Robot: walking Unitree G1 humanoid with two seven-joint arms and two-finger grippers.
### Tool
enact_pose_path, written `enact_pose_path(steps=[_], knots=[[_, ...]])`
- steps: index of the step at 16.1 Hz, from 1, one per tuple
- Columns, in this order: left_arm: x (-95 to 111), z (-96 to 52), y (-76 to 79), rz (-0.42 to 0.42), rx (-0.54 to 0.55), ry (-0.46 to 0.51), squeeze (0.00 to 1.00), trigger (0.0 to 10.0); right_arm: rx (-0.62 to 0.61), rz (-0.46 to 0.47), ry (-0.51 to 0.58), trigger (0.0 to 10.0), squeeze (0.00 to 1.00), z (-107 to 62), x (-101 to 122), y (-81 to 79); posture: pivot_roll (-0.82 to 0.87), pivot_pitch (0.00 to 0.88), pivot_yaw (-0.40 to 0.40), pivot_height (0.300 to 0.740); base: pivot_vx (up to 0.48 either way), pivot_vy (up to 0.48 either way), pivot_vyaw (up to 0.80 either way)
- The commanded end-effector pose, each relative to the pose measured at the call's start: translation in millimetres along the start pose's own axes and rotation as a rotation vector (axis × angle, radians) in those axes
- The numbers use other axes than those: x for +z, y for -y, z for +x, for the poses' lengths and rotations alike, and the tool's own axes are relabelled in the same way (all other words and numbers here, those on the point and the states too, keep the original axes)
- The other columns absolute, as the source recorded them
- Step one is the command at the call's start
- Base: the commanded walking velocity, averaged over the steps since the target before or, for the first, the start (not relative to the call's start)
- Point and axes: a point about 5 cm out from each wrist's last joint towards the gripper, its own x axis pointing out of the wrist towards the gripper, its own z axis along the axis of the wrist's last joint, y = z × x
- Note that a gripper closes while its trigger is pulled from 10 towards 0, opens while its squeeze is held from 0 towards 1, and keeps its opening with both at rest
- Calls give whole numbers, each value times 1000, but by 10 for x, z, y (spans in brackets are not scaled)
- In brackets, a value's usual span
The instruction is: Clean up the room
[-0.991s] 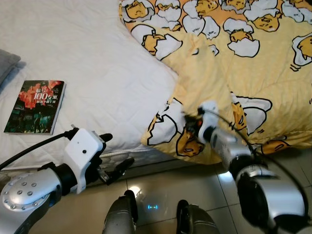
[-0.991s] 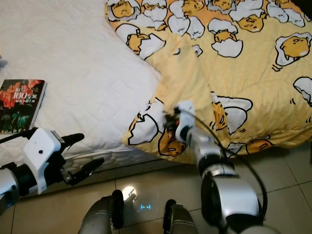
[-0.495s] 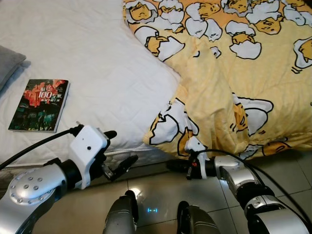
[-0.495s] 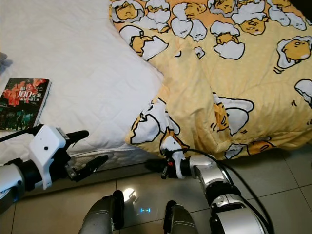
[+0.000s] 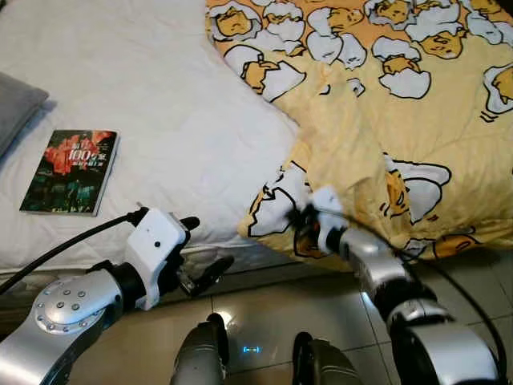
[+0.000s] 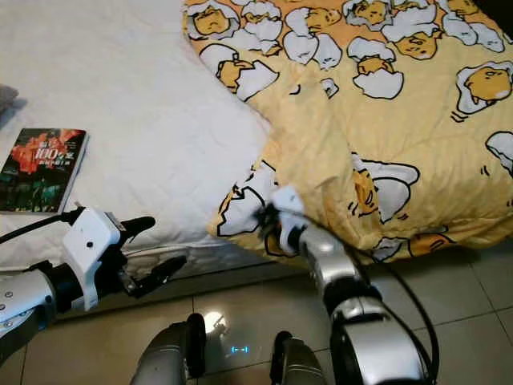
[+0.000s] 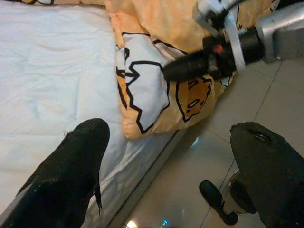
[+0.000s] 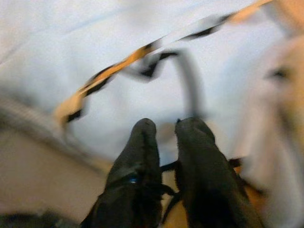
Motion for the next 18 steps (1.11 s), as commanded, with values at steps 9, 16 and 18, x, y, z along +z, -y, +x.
enact_pose_path(steps=[9, 16, 18], knots=[[-108, 379, -136, -88, 217, 102, 0, 10000, -153, 108, 124, 10000, 1000, -181, -29, 84, 88, 45, -9, 740, 0, 0, 0], [-270, 433, -156, -234, 420, 146, 0, 10000, -288, 185, 308, 10000, 1000, -896, -31, -115, -17, 0, 14, 740, 0, 0, 0], [-244, 475, -110, -229, 423, 189, 0, 10000, -321, 210, 267, 10000, 1000, -1173, -164, -234, -39, 0, 16, 740, 0, 0, 0]])
